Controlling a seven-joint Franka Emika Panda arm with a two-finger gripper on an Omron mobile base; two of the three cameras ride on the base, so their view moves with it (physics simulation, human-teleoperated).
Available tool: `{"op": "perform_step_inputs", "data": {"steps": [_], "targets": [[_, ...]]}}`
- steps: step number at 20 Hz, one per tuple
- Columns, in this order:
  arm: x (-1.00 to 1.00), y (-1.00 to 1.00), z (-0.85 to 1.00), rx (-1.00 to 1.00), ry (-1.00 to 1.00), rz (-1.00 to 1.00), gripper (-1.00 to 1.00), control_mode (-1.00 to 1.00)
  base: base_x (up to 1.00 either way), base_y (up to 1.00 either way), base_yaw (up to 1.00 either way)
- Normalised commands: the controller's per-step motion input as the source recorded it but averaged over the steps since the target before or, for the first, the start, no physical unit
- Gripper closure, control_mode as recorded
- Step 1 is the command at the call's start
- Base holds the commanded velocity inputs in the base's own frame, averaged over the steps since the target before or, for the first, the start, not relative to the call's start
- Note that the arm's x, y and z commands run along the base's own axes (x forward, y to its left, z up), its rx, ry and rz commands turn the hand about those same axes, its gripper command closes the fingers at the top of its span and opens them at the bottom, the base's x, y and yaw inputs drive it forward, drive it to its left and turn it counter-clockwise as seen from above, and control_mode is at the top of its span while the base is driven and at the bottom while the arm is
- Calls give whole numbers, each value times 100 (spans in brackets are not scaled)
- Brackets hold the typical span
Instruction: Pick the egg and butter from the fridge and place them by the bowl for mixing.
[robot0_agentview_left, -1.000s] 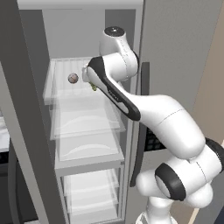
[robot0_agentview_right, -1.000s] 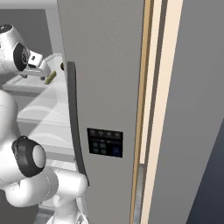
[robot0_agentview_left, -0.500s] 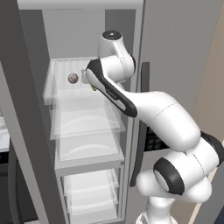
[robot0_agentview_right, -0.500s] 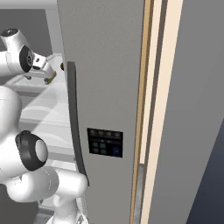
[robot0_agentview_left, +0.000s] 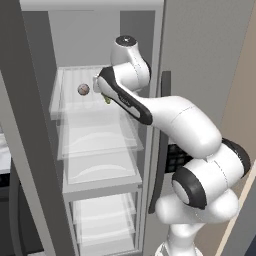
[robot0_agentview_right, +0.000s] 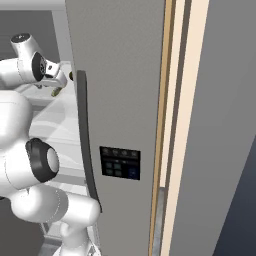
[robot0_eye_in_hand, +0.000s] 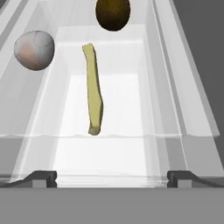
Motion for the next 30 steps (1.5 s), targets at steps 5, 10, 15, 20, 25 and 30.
{"op": "perform_step_inputs", "data": {"steps": [5, 10, 15, 20, 25, 30], "targets": [[14, 0, -23, 0, -4, 0, -100, -100, 0, 0, 0], [4, 0, -26, 0, -13, 0, -100, -100, 0, 0, 0], [0, 5, -18, 2, -22, 0, -100, -100, 0, 0, 0], [5, 5, -8, 2, -17, 0, -100, -100, 0, 0, 0], [16, 0, -2, 0, -1, 0, -100, -100, 0, 0, 0], [26, 0, 0, 0, 0, 0, -100, -100, 0, 0, 0]]}}
